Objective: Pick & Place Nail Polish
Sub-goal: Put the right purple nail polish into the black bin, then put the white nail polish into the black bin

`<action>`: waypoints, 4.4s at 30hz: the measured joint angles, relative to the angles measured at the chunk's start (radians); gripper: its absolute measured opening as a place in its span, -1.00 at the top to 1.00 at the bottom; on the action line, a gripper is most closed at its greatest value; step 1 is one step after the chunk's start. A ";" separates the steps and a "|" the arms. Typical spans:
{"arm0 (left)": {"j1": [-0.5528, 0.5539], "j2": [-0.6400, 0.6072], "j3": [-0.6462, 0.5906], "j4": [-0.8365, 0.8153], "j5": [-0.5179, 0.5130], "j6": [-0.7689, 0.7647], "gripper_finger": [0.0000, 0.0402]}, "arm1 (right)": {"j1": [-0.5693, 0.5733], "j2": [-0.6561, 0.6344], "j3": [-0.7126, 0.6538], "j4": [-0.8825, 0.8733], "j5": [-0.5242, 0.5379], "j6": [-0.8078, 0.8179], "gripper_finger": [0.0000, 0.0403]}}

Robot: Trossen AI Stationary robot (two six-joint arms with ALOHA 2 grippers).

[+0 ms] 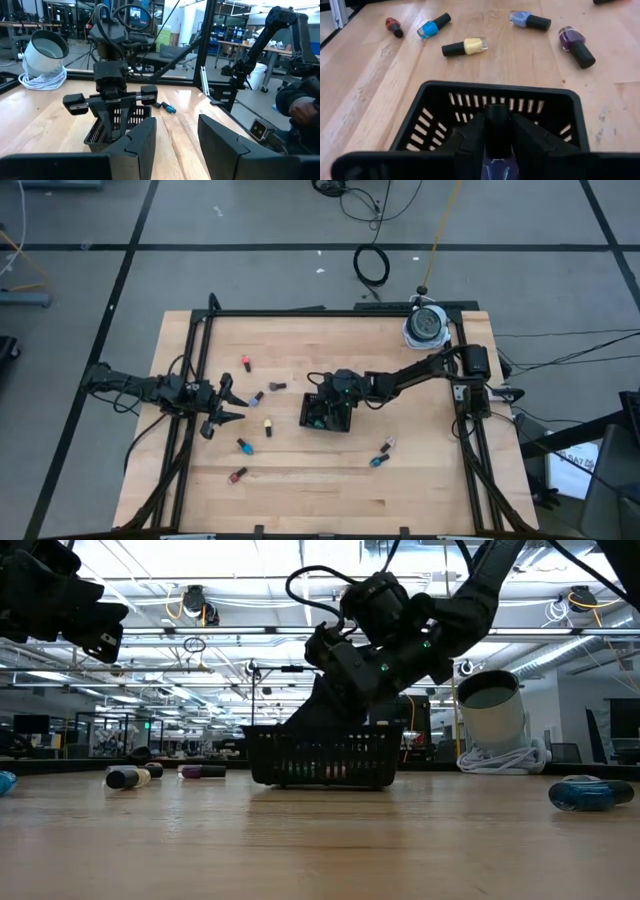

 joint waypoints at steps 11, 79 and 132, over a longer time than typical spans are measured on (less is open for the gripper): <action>0.000 0.000 0.000 0.000 0.000 0.000 0.28 | 0.007 -0.064 -0.002 -0.089 -0.001 -0.049 0.54; 0.000 0.000 0.000 0.000 0.000 0.000 0.28 | 0.454 -0.369 -0.203 -0.940 0.266 0.122 0.15; 0.000 0.000 0.001 0.000 0.000 0.000 0.28 | 0.050 -0.503 -0.159 -1.057 0.331 -0.306 0.10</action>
